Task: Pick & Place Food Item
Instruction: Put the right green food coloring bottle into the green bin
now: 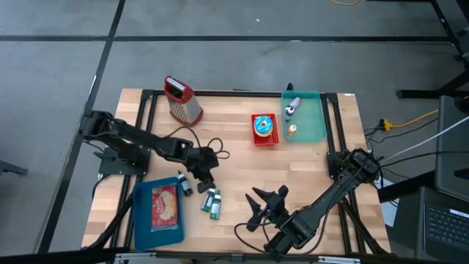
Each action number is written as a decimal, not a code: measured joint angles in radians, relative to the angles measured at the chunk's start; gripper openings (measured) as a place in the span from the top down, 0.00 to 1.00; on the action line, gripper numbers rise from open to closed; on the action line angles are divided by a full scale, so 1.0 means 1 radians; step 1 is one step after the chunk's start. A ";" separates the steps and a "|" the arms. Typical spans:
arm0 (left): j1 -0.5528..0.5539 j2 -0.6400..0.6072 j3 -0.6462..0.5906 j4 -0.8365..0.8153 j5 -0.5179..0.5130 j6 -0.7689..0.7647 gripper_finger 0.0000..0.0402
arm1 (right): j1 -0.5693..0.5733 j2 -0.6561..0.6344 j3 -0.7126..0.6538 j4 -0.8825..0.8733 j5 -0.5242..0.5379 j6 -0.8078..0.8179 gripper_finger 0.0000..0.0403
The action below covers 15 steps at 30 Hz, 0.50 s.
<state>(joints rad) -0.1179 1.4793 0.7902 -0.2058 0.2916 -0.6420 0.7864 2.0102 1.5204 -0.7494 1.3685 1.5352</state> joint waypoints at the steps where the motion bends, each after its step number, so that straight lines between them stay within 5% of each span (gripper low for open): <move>1: -0.002 0.019 0.000 0.007 0.000 -0.026 0.54 | -0.001 0.000 0.000 0.011 0.000 -0.025 0.58; 15: -0.068 0.222 0.003 0.095 -0.041 -0.274 0.54 | -0.006 -0.038 0.001 0.133 -0.084 -0.286 0.58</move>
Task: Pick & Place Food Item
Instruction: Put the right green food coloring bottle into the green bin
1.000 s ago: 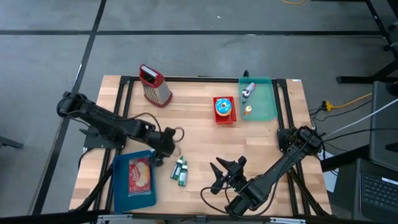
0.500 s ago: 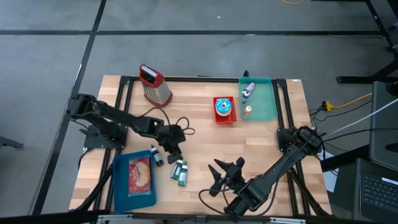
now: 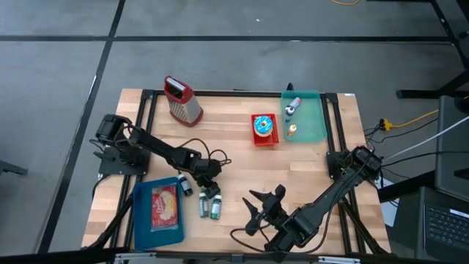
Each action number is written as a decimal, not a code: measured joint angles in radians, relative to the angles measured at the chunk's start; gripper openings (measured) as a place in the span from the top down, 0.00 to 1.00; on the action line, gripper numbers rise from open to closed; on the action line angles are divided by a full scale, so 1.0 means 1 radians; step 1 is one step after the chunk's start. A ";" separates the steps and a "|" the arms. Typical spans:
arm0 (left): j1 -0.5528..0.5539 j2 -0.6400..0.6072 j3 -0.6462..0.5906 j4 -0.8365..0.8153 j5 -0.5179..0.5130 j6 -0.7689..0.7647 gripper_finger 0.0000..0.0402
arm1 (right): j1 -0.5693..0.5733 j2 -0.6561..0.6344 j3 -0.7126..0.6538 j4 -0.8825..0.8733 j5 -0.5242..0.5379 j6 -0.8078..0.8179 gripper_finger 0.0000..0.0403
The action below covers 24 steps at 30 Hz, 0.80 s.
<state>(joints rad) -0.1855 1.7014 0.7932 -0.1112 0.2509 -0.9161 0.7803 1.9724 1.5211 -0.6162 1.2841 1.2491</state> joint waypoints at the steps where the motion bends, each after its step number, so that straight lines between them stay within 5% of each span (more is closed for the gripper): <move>1: -0.008 0.001 -0.001 0.015 -0.009 -0.023 0.54 | 0.000 0.000 0.000 0.010 -0.017 -0.020 0.58; 7: -0.058 0.003 -0.002 0.061 -0.050 -0.121 0.54 | 0.003 0.000 0.000 0.042 -0.124 -0.085 0.58; 16: -0.101 -0.003 -0.001 0.194 -0.161 -0.221 0.54 | 0.029 0.000 0.000 0.044 -0.131 -0.135 0.58; 24: -0.146 -0.008 0.084 0.043 -0.178 -0.288 0.54 | 0.028 0.000 0.000 0.055 -0.201 -0.213 0.58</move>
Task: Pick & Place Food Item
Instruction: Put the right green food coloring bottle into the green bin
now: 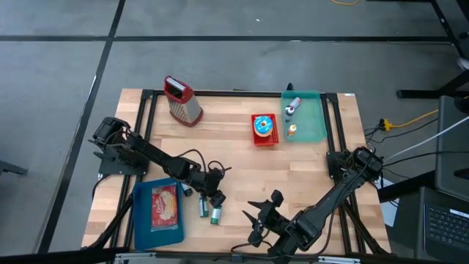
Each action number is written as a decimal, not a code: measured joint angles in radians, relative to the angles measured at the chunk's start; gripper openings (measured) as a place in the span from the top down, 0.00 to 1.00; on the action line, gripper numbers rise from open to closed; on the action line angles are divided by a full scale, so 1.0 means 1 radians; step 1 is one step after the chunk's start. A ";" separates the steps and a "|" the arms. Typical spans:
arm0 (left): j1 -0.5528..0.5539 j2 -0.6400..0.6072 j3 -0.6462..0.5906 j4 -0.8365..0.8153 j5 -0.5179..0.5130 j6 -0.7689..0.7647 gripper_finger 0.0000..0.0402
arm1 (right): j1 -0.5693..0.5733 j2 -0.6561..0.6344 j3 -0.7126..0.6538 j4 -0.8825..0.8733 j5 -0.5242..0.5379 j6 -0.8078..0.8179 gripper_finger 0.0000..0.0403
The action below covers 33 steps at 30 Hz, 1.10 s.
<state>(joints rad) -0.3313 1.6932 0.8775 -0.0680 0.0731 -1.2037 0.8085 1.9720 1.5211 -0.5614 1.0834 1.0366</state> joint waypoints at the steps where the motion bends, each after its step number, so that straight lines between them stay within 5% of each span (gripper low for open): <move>1: -0.004 0.000 0.005 -0.021 -0.002 -0.006 0.54 | 0.000 0.000 0.000 0.003 0.000 -0.011 0.58; 16: -0.055 0.006 0.008 -0.035 -0.035 -0.129 0.41 | -0.062 -0.001 0.000 0.159 -0.055 -0.263 0.58; 33: -0.051 0.083 0.010 0.038 0.013 -0.170 0.41 | -0.062 -0.001 0.000 0.169 -0.055 -0.279 0.58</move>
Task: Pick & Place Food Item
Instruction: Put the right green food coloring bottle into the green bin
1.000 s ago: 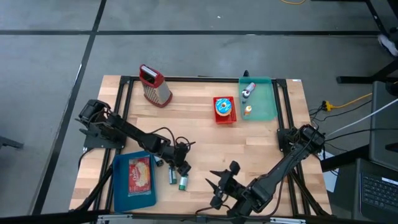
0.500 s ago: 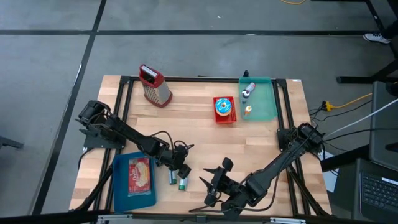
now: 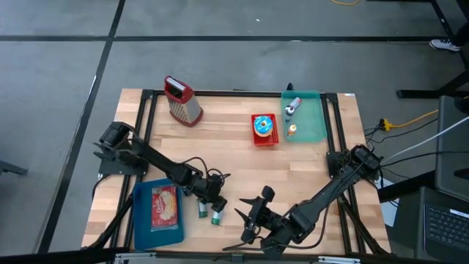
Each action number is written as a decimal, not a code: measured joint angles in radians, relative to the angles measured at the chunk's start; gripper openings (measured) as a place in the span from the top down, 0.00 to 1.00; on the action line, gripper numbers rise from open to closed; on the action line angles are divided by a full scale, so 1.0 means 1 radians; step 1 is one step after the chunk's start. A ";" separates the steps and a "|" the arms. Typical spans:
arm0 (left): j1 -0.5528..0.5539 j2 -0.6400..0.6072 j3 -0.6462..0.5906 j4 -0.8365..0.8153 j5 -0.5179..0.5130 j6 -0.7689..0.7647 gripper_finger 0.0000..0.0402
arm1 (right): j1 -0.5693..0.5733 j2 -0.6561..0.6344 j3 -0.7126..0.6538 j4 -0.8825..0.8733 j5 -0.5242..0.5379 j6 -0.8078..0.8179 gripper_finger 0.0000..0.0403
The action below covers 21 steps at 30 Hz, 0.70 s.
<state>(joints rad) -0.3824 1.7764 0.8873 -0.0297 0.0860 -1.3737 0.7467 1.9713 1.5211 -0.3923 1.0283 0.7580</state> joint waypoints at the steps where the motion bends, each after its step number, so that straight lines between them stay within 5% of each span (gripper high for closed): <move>1: 0.001 0.012 0.000 0.010 0.009 -0.007 0.41 | 0.000 0.000 0.000 0.000 0.000 -0.002 0.58; 8: 0.018 0.078 0.005 0.069 0.068 0.006 0.42 | 0.000 0.000 0.000 0.003 -0.016 -0.007 0.58; 16: 0.031 0.082 0.002 0.064 0.073 0.122 0.68 | 0.000 0.000 0.000 0.004 -0.023 -0.007 0.58; 21: 0.030 0.084 0.000 0.098 0.051 0.168 0.69 | 0.000 0.000 0.000 0.004 -0.024 -0.007 0.58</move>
<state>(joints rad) -0.3523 1.8604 0.8877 0.0679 0.1374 -1.2062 0.7467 1.9713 1.5211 -0.3884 1.0042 0.7506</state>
